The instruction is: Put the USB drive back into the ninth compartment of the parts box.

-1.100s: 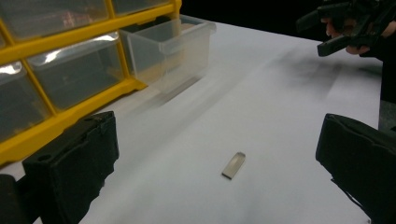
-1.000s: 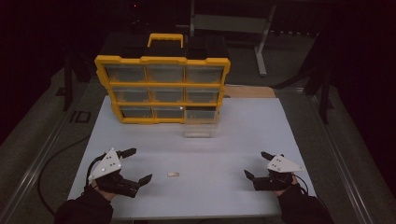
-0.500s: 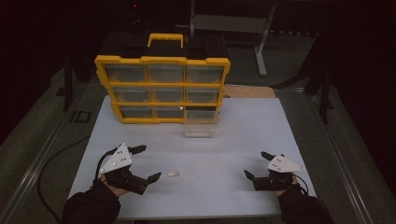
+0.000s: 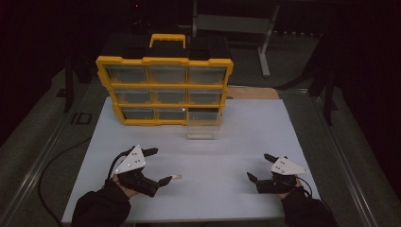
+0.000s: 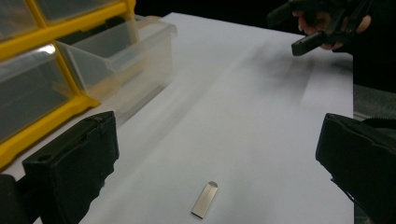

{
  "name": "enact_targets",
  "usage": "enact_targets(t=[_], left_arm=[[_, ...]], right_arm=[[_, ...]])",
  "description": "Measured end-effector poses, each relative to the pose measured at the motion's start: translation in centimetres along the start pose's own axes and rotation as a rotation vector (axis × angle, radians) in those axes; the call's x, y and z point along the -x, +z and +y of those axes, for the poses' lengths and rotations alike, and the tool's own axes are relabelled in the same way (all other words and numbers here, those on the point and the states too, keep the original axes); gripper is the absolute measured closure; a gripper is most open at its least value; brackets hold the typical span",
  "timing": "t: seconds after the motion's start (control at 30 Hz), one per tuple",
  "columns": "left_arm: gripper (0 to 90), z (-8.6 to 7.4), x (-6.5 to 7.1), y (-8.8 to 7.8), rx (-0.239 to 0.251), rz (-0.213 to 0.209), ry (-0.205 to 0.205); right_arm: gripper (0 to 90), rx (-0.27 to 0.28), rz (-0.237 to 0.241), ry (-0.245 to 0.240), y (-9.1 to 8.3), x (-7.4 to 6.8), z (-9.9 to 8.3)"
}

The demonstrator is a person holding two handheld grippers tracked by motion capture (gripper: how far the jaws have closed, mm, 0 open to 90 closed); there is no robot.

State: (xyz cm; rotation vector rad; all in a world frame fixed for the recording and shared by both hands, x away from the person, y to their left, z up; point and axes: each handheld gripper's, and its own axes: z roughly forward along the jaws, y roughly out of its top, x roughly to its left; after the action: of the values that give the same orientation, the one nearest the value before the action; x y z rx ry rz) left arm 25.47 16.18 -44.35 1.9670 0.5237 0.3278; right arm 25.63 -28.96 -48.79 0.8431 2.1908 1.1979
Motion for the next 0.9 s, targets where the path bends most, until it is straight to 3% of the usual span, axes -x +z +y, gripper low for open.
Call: enact_targets(t=[0.27,0.9], left_arm=[[0.0,-0.5,0.1,1.3,-0.028,-0.034,-0.011],[0.0,-3.1,-0.6,3.6,-0.081,-0.06,-0.03]], right_arm=[[7.9,-0.004,0.004,-0.001,0.0,-0.1,0.0],[7.9,-0.012,0.015,0.006,0.1,-0.1,-0.1]])
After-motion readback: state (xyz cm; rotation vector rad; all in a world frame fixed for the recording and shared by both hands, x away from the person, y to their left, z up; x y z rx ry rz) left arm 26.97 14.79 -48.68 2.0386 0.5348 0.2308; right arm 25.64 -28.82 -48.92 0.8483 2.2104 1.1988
